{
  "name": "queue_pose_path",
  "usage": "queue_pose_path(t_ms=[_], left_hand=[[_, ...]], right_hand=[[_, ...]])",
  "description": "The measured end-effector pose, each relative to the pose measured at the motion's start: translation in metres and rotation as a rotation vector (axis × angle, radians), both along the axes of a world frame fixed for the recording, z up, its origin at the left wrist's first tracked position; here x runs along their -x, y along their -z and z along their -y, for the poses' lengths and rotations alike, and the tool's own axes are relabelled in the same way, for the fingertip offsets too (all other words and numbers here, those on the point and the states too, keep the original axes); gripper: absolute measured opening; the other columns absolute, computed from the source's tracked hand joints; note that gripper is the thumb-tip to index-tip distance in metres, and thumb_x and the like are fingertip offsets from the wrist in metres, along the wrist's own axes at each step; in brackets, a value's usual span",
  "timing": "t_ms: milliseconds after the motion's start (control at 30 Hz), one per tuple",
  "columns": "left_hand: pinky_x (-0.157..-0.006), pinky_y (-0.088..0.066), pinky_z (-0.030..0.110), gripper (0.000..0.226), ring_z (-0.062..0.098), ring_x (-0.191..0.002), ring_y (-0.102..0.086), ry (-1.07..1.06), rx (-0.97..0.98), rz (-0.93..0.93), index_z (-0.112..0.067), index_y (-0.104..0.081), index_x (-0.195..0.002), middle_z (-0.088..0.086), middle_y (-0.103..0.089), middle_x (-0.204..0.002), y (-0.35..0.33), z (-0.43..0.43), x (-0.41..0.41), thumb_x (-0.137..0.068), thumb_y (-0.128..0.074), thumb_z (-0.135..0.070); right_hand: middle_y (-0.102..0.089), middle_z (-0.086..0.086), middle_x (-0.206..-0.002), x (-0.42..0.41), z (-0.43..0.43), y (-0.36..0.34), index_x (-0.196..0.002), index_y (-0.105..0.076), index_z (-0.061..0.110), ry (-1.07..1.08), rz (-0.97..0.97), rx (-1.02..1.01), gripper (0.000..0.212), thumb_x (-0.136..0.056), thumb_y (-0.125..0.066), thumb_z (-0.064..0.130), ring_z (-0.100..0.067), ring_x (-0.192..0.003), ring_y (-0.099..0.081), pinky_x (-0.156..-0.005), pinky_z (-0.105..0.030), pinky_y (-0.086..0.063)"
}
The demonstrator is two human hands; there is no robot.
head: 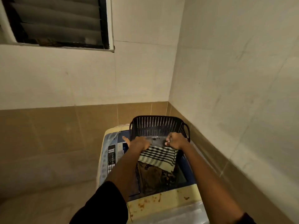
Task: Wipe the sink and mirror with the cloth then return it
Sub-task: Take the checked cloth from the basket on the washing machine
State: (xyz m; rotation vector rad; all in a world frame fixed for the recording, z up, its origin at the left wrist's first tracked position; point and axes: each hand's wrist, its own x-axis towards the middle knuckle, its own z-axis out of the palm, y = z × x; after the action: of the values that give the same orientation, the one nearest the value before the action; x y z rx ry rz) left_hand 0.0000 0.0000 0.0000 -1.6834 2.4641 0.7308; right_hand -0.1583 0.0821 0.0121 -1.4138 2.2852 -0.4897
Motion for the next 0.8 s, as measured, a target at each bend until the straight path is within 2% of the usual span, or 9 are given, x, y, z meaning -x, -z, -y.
queue_pose_path(t_ms=[67,200,300,433,533,567,633,733,800], left_hand=[[-0.109,0.011,0.069,0.045,0.034,-0.132,-0.039,-0.046,-0.004,-0.094,-0.008,-0.053,-0.124,0.013,-0.056,-0.13,-0.004,-0.002,-0.001,-0.094,-0.042,-0.041],[-0.114,-0.006,0.062,0.034,0.029,-0.116,-0.05,-0.089,0.011,-0.378,-0.01,-0.052,-0.117,0.011,-0.06,-0.114,-0.007,-0.004,-0.008,-0.09,-0.056,-0.03],[-0.111,-0.028,0.054,0.063,0.033,-0.124,-0.046,-0.015,0.023,-0.59,-0.012,-0.039,-0.135,0.013,-0.05,-0.133,-0.018,-0.006,-0.022,-0.081,-0.07,-0.021],[-0.111,-0.032,0.041,0.09,0.027,-0.135,-0.033,0.202,0.085,-0.772,-0.017,-0.024,-0.146,0.011,-0.035,-0.148,-0.044,-0.021,-0.064,-0.073,-0.076,-0.011],[-0.086,-0.044,0.015,0.062,0.019,-0.115,-0.049,0.164,0.038,-0.869,-0.012,-0.048,-0.13,0.004,-0.055,-0.121,-0.059,-0.036,-0.119,-0.073,-0.075,-0.006],[-0.076,-0.045,0.014,0.048,0.017,-0.106,-0.052,0.139,0.012,-0.898,-0.011,-0.056,-0.118,0.003,-0.058,-0.11,-0.063,-0.043,-0.143,-0.074,-0.074,-0.006],[-0.075,-0.045,0.013,0.029,0.012,-0.098,-0.055,0.089,-0.009,-0.932,-0.007,-0.063,-0.105,0.003,-0.062,-0.102,-0.065,-0.06,-0.203,-0.077,-0.073,-0.006],[-0.087,-0.046,0.029,0.027,0.016,-0.096,-0.056,-0.069,0.037,-0.912,-0.001,-0.062,-0.105,0.012,-0.064,-0.103,-0.058,-0.096,-0.306,-0.081,-0.07,-0.01],[-0.081,-0.047,0.037,0.016,0.022,-0.087,-0.054,-0.193,0.094,-0.916,0.002,-0.058,-0.097,0.016,-0.058,-0.091,-0.051,-0.13,-0.386,-0.084,-0.066,-0.005]], right_hand=[[-0.066,-0.016,-0.111,-0.001,0.004,0.001,-0.098,-0.062,0.005,0.059,0.102,0.192,0.012,-0.086,-0.065,0.009,-0.03,-0.106,-0.061,-0.095,-0.038,-0.049],[-0.068,-0.011,-0.108,-0.018,0.004,-0.018,-0.099,-0.064,0.006,0.099,0.121,0.518,0.011,-0.092,-0.056,0.006,-0.025,-0.103,-0.062,-0.089,-0.033,-0.047],[-0.071,-0.006,-0.105,-0.044,-0.001,-0.045,-0.098,-0.067,0.013,-0.014,0.035,0.628,0.014,-0.094,-0.054,0.01,-0.019,-0.098,-0.064,-0.084,-0.032,-0.049],[-0.071,0.002,-0.1,-0.099,-0.01,-0.082,-0.101,-0.067,0.014,-0.352,-0.044,0.698,0.015,-0.093,-0.055,0.009,-0.017,-0.094,-0.066,-0.077,-0.024,-0.048],[-0.07,0.008,-0.101,-0.154,-0.017,-0.104,-0.102,-0.067,0.016,-0.529,-0.012,0.728,0.016,-0.094,-0.053,0.01,-0.008,-0.095,-0.066,-0.08,-0.018,-0.049],[-0.07,0.008,-0.102,-0.174,-0.019,-0.108,-0.102,-0.067,0.017,-0.559,0.003,0.743,0.017,-0.094,-0.053,0.011,-0.006,-0.096,-0.065,-0.083,-0.02,-0.05],[-0.072,0.005,-0.105,-0.221,-0.024,-0.111,-0.102,-0.067,0.017,-0.617,0.033,0.784,0.017,-0.094,-0.053,0.012,-0.006,-0.098,-0.064,-0.086,-0.022,-0.049],[-0.072,0.006,-0.103,-0.297,-0.034,-0.104,-0.101,-0.068,0.02,-0.709,0.114,0.802,0.018,-0.093,-0.054,0.012,-0.004,-0.096,-0.062,-0.082,-0.015,-0.045],[-0.069,0.011,-0.098,-0.362,-0.045,-0.094,-0.099,-0.068,0.021,-0.799,0.172,0.768,0.018,-0.092,-0.055,0.011,-0.001,-0.093,-0.06,-0.077,-0.002,-0.039]])
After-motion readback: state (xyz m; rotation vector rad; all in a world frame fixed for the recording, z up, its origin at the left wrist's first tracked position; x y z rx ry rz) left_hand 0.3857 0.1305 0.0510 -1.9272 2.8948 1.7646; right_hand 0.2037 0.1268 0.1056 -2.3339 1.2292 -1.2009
